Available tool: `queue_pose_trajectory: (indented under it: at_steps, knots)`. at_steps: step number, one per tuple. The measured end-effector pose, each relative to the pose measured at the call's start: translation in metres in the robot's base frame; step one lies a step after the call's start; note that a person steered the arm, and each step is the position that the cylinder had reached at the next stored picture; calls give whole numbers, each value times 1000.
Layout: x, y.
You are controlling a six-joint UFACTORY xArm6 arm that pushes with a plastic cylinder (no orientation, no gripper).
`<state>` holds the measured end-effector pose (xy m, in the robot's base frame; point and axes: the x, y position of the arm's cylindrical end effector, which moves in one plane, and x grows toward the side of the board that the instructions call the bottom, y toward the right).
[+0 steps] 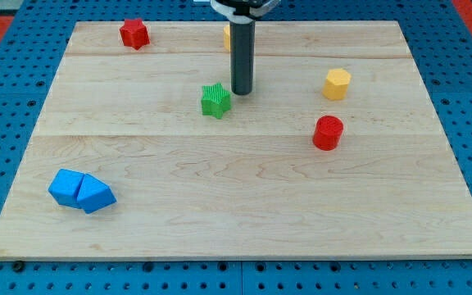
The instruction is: Slide the green circle up and right
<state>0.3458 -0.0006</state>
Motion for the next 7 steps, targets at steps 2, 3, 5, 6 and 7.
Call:
queue_pose_trajectory:
  at_steps: [2, 3, 5, 6, 7]
  knots:
    - [-38, -11]
    - [-62, -40]
    - [-68, -24]
    - [-71, 24]
    - [-50, 29]
